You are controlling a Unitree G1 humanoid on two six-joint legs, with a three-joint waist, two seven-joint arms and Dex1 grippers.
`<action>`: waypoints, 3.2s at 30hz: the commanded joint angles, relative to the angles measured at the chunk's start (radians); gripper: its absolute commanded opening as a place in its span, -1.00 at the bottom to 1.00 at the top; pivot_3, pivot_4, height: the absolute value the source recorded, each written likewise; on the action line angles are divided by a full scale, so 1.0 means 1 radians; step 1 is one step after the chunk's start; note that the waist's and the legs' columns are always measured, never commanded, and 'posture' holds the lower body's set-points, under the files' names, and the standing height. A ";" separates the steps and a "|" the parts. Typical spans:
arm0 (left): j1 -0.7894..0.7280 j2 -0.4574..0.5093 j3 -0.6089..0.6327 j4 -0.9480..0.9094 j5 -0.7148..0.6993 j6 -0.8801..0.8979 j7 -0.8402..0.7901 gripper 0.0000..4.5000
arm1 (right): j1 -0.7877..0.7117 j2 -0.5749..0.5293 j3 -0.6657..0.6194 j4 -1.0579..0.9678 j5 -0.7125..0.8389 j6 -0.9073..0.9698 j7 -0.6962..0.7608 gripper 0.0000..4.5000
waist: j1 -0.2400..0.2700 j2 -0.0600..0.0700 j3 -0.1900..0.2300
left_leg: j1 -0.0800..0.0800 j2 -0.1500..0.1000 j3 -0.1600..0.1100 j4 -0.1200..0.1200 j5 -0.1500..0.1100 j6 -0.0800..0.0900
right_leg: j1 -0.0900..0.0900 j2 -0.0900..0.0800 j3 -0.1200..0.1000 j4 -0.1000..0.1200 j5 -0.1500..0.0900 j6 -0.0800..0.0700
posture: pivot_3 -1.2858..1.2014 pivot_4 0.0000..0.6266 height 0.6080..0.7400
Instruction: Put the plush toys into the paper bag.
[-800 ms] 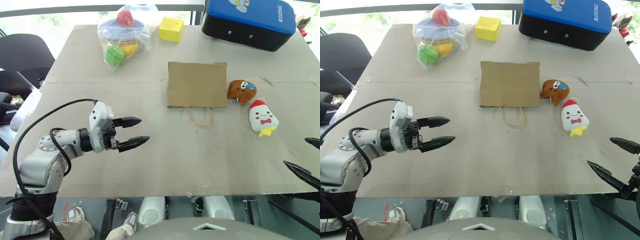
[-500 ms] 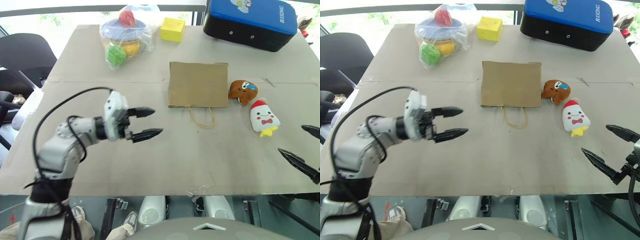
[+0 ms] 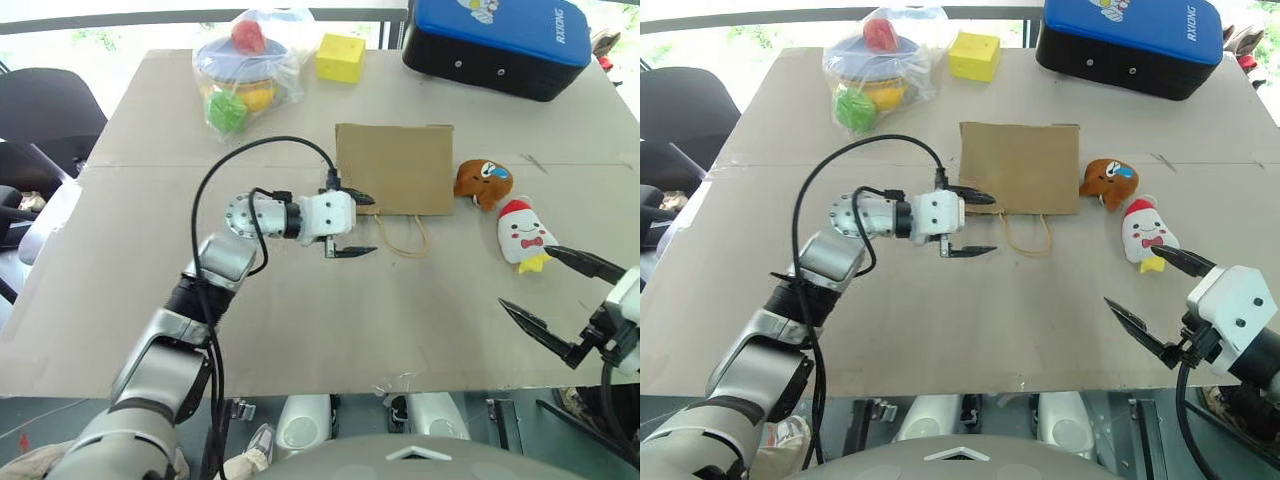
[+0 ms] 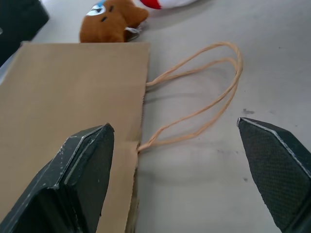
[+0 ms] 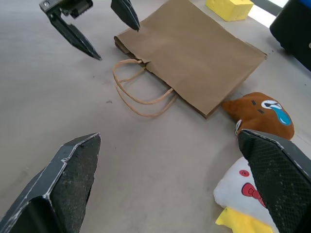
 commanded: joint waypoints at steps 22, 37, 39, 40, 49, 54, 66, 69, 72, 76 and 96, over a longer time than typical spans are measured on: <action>-0.090 -0.200 0.233 -0.071 -0.450 0.684 -0.040 -1.00 | -0.364 0.038 0.434 0.021 -0.047 0.178 -0.318 -0.96 | -0.010 0.000 0.000 | 0.000 0.001 -0.001 0.001 0.000 0.000 | -0.001 0.001 0.000 0.001 0.000 0.000 | 0.03 -0.52 0.89; -0.045 -0.307 0.512 -0.345 -0.843 1.197 0.336 -1.00 | -0.955 0.193 0.937 0.597 -0.330 0.101 -0.288 -0.96 | -0.008 0.000 0.000 | -0.009 0.001 -0.003 0.004 0.000 0.000 | -0.007 -0.005 -0.001 0.001 0.000 0.001 | 0.03 -0.52 0.89; -0.048 -0.330 0.564 -0.355 -0.909 1.250 0.405 -1.00 | -0.979 0.225 0.952 0.648 -0.350 0.069 -0.277 -0.96 | -0.012 0.000 0.000 | -0.009 0.001 -0.004 0.004 0.000 -0.001 | -0.008 -0.005 -0.001 0.002 0.000 0.001 | 0.03 -0.52 0.89; -0.046 -0.338 0.578 -0.363 -0.929 1.265 0.435 -1.00 | -0.991 0.234 0.959 0.670 -0.365 0.051 -0.269 -0.96 | -0.011 0.000 0.000 | -0.009 0.001 -0.004 0.004 0.001 -0.001 | -0.008 -0.005 -0.001 0.003 0.000 0.001 | 0.03 -0.52 0.89; 0.013 -0.345 0.611 -0.422 -1.035 1.312 0.539 -1.00 | -1.058 0.328 0.986 0.881 -0.406 -0.056 -0.200 -0.96 | -0.019 0.000 0.000 | -0.010 0.001 -0.005 0.004 0.001 -0.002 | -0.008 -0.006 -0.003 0.002 0.000 0.001 | 0.03 -0.52 0.89; 0.018 -0.352 0.659 -0.404 -1.089 1.293 0.613 -1.00 | -1.034 0.394 1.020 1.023 -0.422 -0.132 -0.144 -0.96 | -0.029 0.000 0.000 | -0.010 0.001 -0.005 0.003 0.002 -0.003 | -0.008 -0.005 -0.003 0.002 0.000 0.001 | 0.03 -0.52 0.89; 0.072 -0.281 0.742 -0.446 -1.171 1.265 0.730 -1.00 | -0.951 0.419 0.986 1.041 -0.453 -0.185 -0.146 -0.96 | -0.028 0.000 0.000 | -0.009 0.001 -0.005 0.003 0.003 -0.004 | -0.008 -0.006 -0.003 0.002 0.000 0.001 | 0.03 -0.52 0.89; 0.095 -0.252 0.701 -0.476 -1.143 1.248 0.694 -1.00 | -0.950 0.429 0.916 0.920 -0.386 -0.152 -0.157 -0.96 | -0.026 0.000 0.000 | -0.010 0.001 -0.006 0.003 0.003 -0.004 | -0.008 -0.006 -0.004 0.002 0.000 0.001 | 0.03 -0.52 0.89; 0.105 -0.242 0.664 -0.490 -1.126 1.223 0.675 -1.00 | -0.935 0.384 0.894 0.762 -0.346 -0.078 -0.122 -0.96 | -0.024 0.001 0.000 | -0.010 0.000 -0.006 0.003 0.003 -0.005 | -0.008 -0.007 -0.004 0.002 0.000 0.001 | 0.03 -0.52 0.89; 0.114 -0.234 0.618 -0.504 -1.094 1.187 0.645 -1.00 | -0.915 0.323 0.847 0.556 -0.296 0.053 -0.131 -0.17 | -0.026 0.001 0.000 | -0.010 0.000 -0.006 0.003 0.003 -0.005 | -0.008 -0.007 -0.005 0.002 0.000 0.001 | 0.03 -0.52 0.89; 0.112 -0.203 0.507 -0.456 -0.944 1.038 0.504 -1.00 | -0.645 0.085 0.357 0.196 -0.328 0.654 -0.565 1.00 | -0.003 0.001 0.000 | -0.011 -0.001 -0.008 0.002 0.003 -0.005 | -0.009 -0.006 -0.005 0.002 0.000 0.001 | 0.03 -0.52 0.89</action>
